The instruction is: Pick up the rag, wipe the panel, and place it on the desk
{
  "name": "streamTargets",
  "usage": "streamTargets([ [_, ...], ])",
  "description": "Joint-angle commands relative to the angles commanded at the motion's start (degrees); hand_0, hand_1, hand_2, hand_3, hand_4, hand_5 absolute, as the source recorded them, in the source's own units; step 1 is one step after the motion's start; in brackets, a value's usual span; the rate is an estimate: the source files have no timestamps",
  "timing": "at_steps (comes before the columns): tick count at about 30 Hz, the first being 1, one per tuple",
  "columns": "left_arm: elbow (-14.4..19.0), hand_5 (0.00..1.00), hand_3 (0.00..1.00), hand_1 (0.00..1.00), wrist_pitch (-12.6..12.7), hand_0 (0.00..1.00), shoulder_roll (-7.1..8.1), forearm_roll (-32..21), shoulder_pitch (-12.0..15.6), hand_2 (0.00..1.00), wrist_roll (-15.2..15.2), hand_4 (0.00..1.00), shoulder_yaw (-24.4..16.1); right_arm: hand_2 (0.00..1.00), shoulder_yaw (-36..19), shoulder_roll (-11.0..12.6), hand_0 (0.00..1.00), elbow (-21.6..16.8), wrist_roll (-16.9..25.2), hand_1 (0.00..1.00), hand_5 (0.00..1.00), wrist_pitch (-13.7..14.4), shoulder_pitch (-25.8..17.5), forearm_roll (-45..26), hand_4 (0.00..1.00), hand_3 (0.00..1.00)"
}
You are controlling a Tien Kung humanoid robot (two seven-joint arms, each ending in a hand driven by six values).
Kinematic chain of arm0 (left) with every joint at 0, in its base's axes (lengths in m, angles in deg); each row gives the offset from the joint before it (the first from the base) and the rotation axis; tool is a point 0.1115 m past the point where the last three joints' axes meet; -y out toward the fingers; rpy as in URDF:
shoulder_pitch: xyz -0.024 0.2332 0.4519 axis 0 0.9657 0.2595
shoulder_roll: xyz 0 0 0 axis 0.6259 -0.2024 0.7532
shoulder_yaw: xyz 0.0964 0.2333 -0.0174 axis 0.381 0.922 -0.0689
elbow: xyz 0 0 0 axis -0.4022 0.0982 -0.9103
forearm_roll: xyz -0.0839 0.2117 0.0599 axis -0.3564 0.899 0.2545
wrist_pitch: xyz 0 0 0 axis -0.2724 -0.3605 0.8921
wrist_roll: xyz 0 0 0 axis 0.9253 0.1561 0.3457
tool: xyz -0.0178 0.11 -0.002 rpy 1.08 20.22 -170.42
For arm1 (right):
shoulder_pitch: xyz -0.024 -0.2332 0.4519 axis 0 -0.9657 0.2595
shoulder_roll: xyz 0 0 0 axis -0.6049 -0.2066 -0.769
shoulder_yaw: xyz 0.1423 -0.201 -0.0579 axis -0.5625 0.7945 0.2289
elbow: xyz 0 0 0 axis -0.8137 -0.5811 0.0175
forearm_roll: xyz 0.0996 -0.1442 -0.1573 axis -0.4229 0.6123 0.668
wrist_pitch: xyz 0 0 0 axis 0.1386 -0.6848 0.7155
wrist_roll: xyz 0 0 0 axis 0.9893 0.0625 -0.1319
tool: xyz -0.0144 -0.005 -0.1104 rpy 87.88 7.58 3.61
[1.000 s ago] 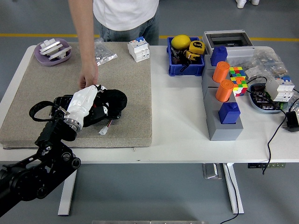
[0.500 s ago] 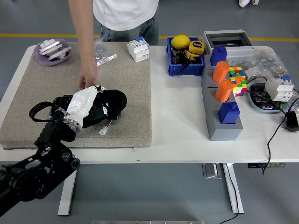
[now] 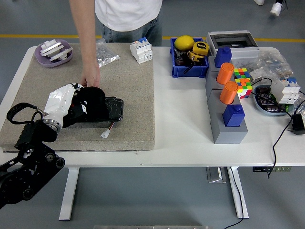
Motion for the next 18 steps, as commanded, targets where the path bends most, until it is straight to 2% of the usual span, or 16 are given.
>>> streamTargets([
  [9,-2.21,0.002,0.521,0.443,0.89,0.232,0.87,0.28,1.84,0.565,0.45,0.250,-3.39,0.711,-0.21,0.02,0.768,0.09,0.02,0.689,0.519,-0.01,-0.13,0.00,0.998,0.675],
  [18,-2.73,0.002,0.529,0.449,1.94,0.234,1.43,1.61,3.99,0.570,0.18,0.257,-6.85,0.710,-0.09,0.08,0.768,0.13,0.03,0.689,0.520,-0.10,-0.33,-0.23,0.998,0.676],
])
